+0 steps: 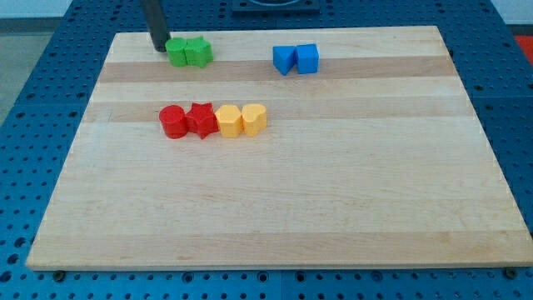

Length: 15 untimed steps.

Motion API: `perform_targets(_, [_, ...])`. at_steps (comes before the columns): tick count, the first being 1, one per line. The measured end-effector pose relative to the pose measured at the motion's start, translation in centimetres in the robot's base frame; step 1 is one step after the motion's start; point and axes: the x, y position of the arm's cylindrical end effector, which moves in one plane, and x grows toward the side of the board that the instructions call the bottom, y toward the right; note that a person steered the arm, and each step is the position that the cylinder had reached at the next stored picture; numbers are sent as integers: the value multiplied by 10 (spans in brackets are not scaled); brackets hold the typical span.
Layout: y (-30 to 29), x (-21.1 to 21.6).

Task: Move the green blocks beside the blue triangle in horizontal line

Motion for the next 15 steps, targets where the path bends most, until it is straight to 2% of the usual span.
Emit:
perform_targets(5, [100, 8])
perform_targets(7, [86, 8])
perform_targets(10, [-15, 19])
perform_targets(13, [-13, 44])
perform_targets(15, [24, 44])
